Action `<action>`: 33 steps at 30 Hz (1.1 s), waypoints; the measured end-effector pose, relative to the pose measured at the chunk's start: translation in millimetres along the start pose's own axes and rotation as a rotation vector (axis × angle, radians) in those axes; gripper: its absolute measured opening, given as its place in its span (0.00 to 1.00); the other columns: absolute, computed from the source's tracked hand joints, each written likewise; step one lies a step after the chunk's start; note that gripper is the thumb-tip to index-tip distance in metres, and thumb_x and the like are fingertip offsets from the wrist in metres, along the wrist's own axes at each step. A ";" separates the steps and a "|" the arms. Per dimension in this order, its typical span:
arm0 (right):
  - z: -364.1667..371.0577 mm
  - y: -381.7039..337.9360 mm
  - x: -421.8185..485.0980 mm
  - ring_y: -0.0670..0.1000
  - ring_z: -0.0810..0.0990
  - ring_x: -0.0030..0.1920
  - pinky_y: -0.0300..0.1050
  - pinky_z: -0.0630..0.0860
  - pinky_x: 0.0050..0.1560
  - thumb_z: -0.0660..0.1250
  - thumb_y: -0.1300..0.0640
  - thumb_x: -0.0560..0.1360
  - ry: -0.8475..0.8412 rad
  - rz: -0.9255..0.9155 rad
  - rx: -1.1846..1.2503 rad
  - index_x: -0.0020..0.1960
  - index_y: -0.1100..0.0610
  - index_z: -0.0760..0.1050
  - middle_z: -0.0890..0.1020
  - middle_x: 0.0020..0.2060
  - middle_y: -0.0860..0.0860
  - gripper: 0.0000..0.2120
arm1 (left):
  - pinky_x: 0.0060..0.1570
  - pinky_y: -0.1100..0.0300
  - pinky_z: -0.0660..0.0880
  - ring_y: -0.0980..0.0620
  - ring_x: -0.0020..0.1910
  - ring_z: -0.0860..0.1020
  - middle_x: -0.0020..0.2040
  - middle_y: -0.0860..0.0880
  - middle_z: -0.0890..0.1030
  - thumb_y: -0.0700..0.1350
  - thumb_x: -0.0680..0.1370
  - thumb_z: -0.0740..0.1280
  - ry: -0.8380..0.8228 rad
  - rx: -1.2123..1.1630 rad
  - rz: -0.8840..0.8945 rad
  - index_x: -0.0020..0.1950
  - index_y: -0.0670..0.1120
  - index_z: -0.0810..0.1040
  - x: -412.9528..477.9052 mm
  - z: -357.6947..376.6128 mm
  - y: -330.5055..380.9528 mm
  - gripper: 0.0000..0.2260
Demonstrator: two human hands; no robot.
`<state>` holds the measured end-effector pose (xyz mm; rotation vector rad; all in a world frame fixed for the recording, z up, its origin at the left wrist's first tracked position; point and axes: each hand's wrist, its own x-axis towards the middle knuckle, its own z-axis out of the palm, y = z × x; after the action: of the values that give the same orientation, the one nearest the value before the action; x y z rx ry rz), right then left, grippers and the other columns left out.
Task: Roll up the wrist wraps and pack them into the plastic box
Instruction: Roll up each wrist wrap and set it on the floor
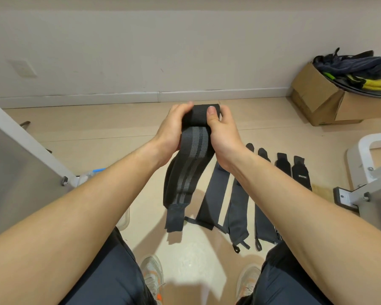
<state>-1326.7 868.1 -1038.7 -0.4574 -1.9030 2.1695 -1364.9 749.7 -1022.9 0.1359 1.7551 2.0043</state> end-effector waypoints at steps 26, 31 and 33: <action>4.1 -0.6 4.7 0.56 0.86 0.55 0.60 0.80 0.61 0.63 0.35 0.77 -0.005 0.055 0.014 0.63 0.59 0.75 0.85 0.55 0.57 0.29 | 0.51 0.57 0.79 0.52 0.47 0.80 0.49 0.47 0.80 0.41 0.84 0.65 0.046 0.128 0.291 0.57 0.50 0.71 0.0 2.7 -8.3 0.06; -0.1 -1.5 4.2 0.58 0.85 0.56 0.59 0.80 0.62 0.62 0.48 0.84 -0.021 0.014 0.000 0.62 0.62 0.74 0.84 0.56 0.61 0.17 | 0.62 0.49 0.77 0.52 0.53 0.83 0.53 0.49 0.84 0.59 0.75 0.72 0.080 0.034 0.113 0.62 0.47 0.74 5.4 1.6 -7.8 0.22; 0.1 -1.5 2.4 0.58 0.84 0.57 0.58 0.80 0.62 0.62 0.51 0.85 -0.037 -0.015 -0.026 0.60 0.60 0.74 0.84 0.56 0.60 0.13 | 0.64 0.47 0.77 0.51 0.56 0.84 0.55 0.51 0.86 0.76 0.65 0.69 0.093 0.105 0.040 0.63 0.50 0.79 4.6 2.2 -4.2 0.37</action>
<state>-1329.1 869.0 -1037.5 -0.4091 -1.9491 2.1611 -1367.0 753.9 -1027.6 0.1145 1.9312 1.9747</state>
